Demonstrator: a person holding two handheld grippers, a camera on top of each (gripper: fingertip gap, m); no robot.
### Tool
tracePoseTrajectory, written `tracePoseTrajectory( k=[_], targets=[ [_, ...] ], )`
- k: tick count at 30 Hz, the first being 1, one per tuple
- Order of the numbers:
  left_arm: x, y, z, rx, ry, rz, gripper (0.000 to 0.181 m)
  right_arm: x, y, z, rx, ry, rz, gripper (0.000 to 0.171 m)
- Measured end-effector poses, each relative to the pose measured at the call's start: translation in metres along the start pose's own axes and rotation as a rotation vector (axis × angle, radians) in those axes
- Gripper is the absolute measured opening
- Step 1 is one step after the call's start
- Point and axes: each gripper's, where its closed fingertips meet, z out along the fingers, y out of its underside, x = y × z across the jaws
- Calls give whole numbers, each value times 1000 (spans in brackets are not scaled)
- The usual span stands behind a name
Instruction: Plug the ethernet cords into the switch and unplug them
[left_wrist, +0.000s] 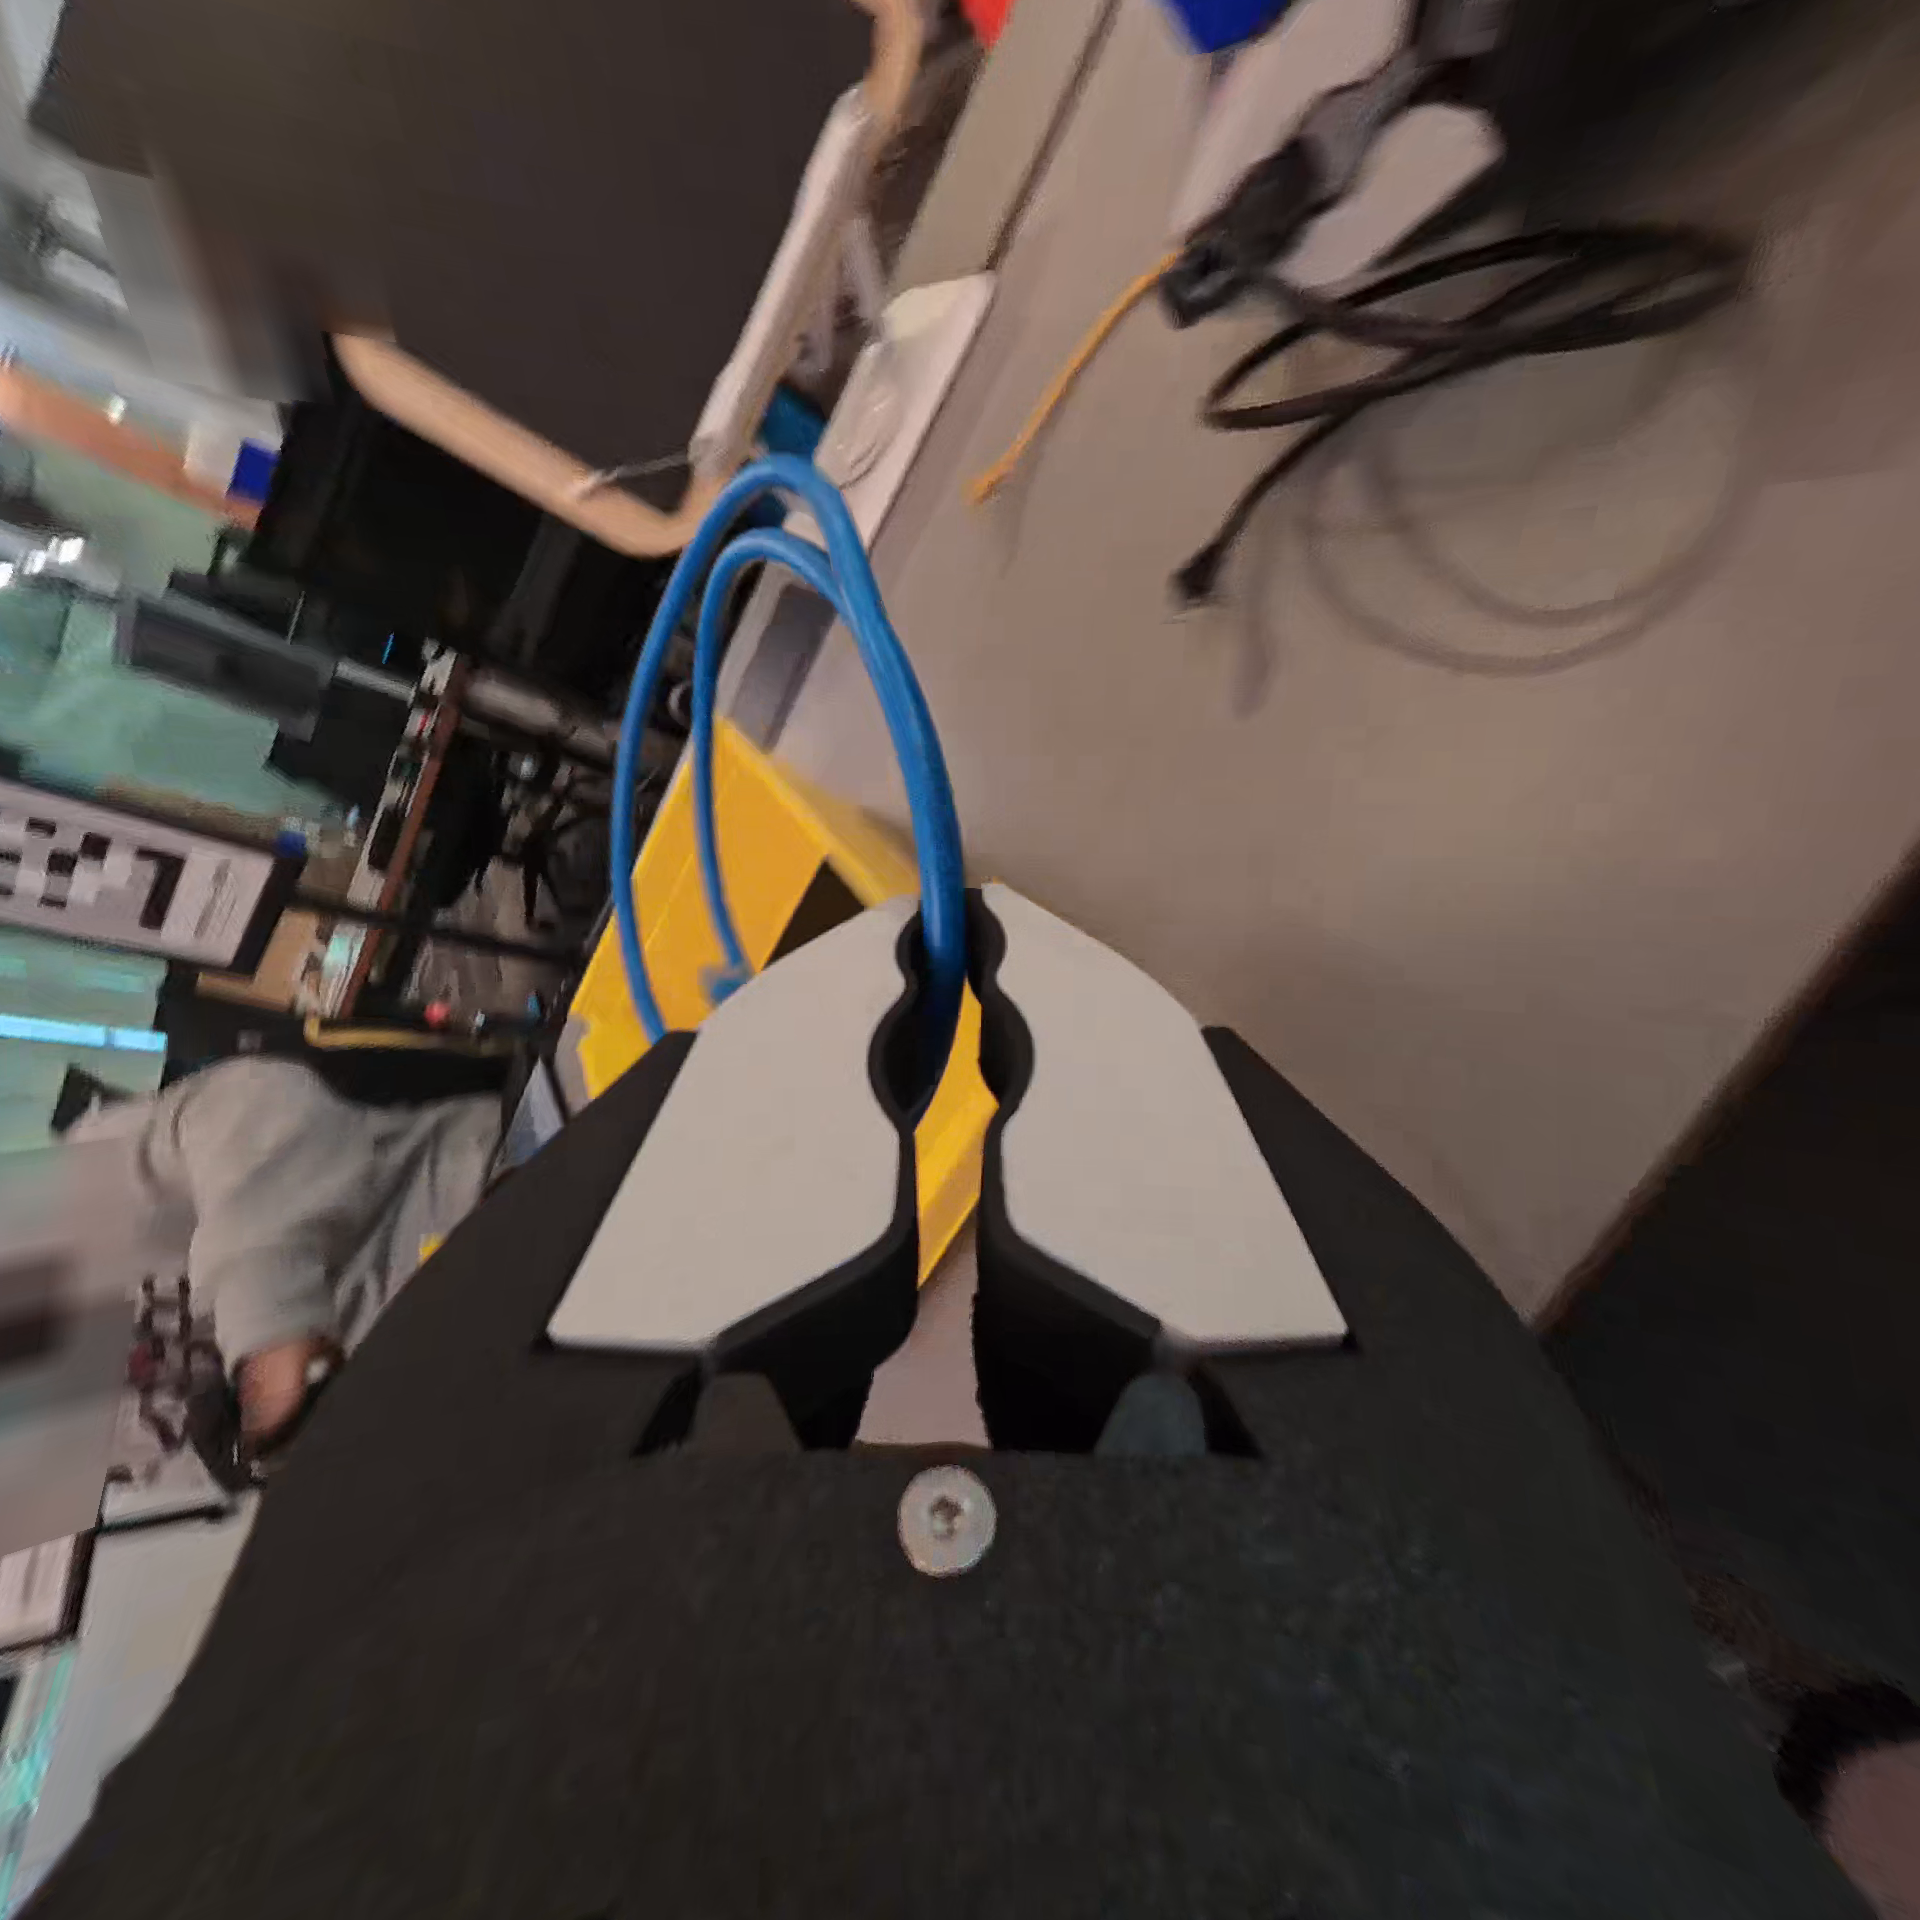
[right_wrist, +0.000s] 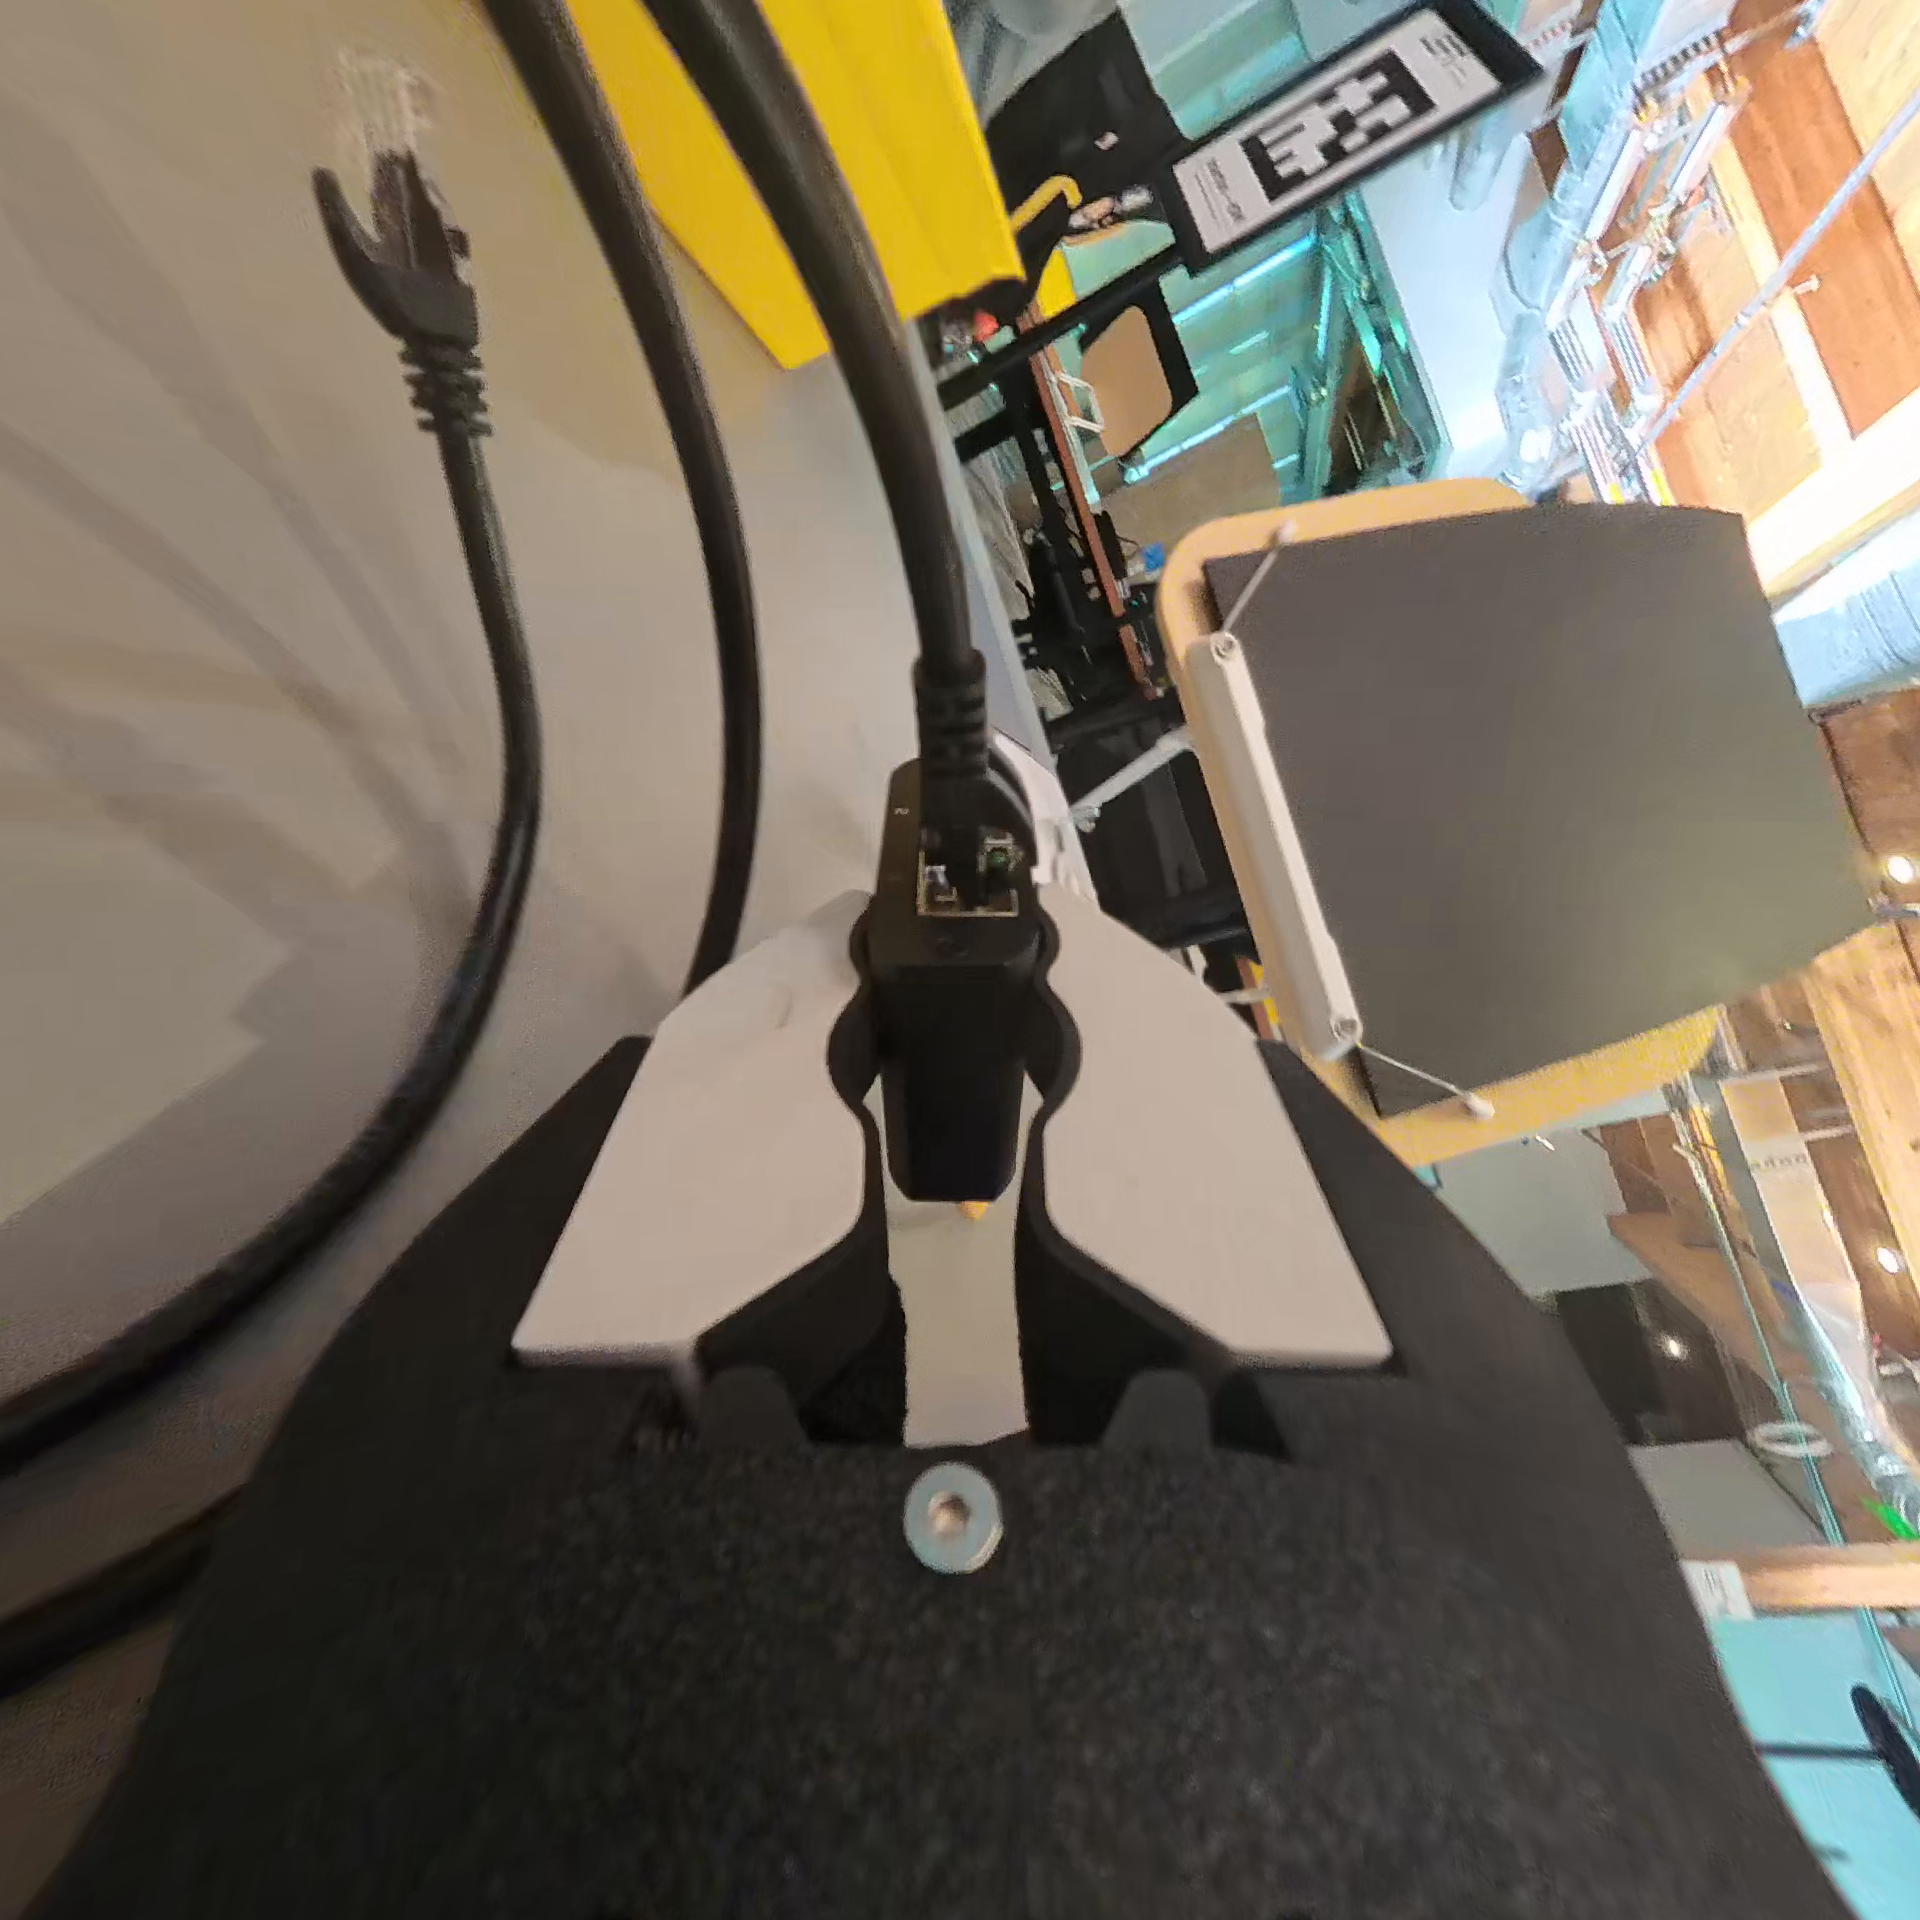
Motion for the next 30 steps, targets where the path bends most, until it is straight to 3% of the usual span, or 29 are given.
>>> tracePoseTrajectory(
  k=[4,8,12,14,17,19,22,30],
  targets=[
    [85,-27,25,76,200,84,5,13,12,-3,-25,28,41,24],
    [142,4,53,24,306,185,5,9,10,-4,-17,15,15,24],
    [177,27,56,-45,440,131,9,3,5,-4,-13,0,-30,24],
    [185,27,50,-49,505,27,21,2,3,-4,-7,-1,-33,24],
    [181,15,38,2,613,-273,25,1,2,-4,-7,-5,-33,24],
    [159,11,38,42,604,-493,27,0,1,-4,-5,-10,-32,24],
    [125,29,58,-44,489,-764,31,-1,0,-4,-5,-16,-36,24],
    [124,40,85,-120,527,-1107,35,-7,-1,-2,-4,-44,-40,24]
  ],
)
